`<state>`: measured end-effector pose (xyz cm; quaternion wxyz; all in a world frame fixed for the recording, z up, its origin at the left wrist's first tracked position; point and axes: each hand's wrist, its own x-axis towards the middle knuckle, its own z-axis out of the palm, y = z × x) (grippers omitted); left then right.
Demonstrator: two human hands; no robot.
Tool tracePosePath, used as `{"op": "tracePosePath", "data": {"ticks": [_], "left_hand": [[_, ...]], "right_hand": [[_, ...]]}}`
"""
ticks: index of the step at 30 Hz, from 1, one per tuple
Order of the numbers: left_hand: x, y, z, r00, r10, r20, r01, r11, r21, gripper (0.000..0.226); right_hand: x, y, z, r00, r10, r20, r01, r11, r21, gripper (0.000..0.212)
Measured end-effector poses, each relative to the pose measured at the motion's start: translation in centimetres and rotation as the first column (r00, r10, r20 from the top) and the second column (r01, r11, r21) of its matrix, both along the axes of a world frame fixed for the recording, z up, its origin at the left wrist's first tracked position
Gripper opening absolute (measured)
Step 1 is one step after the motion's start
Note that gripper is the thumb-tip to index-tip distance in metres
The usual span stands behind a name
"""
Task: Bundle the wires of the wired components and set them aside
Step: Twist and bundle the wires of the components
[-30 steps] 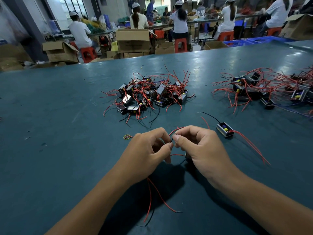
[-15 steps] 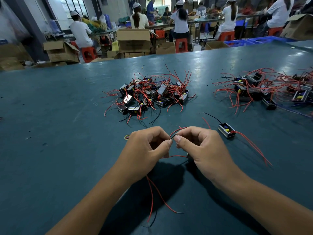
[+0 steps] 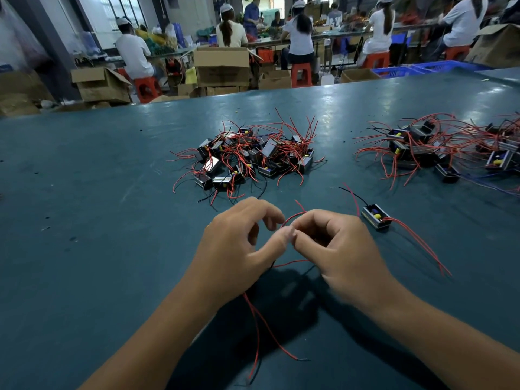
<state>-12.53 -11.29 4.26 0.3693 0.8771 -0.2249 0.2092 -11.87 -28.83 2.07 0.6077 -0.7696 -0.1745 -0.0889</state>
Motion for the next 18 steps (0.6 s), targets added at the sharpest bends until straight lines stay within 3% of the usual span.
{"op": "tracePosePath", "data": {"ticks": [7,11,14,18], "left_hand": [[-0.3,0.3,0.8,1.000,-0.009,0.028,0.005,0.989,0.148,0.017],[-0.3,0.4,0.7,0.976,-0.031,-0.216,0.028,0.999,-0.017,0.022],[-0.2,0.6,0.7,0.958,-0.024,-0.285,0.012,0.999,-0.044,0.027],[-0.2,0.2,0.6,0.884,0.005,-0.467,-0.115,0.971,-0.208,0.028]], "right_hand": [[-0.8,0.0,0.7,0.986,0.021,0.167,0.012,0.980,-0.197,0.014],[-1.0,0.1,0.9,0.979,0.027,0.204,0.022,0.972,-0.234,0.012],[-1.0,0.1,0.9,0.977,0.027,0.211,0.027,0.968,-0.250,0.010],[-1.2,0.2,0.9,0.943,0.034,0.330,0.090,0.931,-0.354,0.004]]}}
